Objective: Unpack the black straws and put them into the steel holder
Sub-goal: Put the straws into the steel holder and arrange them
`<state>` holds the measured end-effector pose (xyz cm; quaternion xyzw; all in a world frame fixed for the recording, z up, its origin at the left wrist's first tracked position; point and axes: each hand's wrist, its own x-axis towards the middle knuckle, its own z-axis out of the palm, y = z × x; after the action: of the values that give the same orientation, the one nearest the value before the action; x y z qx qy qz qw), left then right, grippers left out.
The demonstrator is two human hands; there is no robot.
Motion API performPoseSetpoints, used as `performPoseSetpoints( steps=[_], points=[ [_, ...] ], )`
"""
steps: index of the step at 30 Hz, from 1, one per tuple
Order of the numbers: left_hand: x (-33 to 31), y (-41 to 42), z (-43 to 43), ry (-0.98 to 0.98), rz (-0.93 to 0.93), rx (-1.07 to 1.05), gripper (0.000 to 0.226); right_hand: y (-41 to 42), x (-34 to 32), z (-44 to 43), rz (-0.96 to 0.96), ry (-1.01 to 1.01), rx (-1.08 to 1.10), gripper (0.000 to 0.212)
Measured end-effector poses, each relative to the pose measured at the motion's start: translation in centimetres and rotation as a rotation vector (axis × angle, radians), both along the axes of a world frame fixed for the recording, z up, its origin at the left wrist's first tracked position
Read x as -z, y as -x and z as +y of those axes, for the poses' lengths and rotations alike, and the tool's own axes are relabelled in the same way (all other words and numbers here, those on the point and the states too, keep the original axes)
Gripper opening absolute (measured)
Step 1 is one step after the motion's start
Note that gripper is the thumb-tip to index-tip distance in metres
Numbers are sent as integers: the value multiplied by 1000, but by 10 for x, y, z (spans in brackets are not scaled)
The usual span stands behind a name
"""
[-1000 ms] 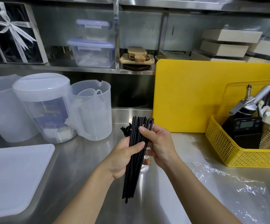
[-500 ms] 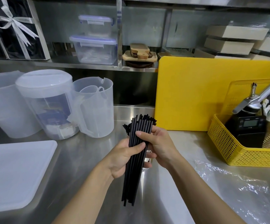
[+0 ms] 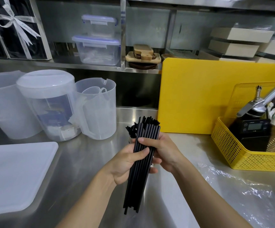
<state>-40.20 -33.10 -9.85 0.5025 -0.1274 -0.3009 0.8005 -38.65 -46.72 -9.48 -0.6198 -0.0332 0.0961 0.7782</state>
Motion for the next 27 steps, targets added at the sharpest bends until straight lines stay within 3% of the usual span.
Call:
performPoseSetpoints(
  steps=[6,8,10,14,23,27],
  points=[
    [5,-1,1,5,24,-34,33,0,4,4,-65,16,32,29],
    [8,-4,0,21,57,-30,27,0,5,5,-77,7,42,30],
    [12,-6,2,74,87,12,11,0,4,5,-70,-20,29,21],
    [17,-9,6,83,93,114,7,-2,-5,-2,-30,-51,-21,8],
    [18,-9,12,43,62,200,32,-16,-29,-10,-162,247,-33,13],
    [20,-7,13,-69,1,200,28,-24,-36,-9,-237,274,76,15]
  ],
)
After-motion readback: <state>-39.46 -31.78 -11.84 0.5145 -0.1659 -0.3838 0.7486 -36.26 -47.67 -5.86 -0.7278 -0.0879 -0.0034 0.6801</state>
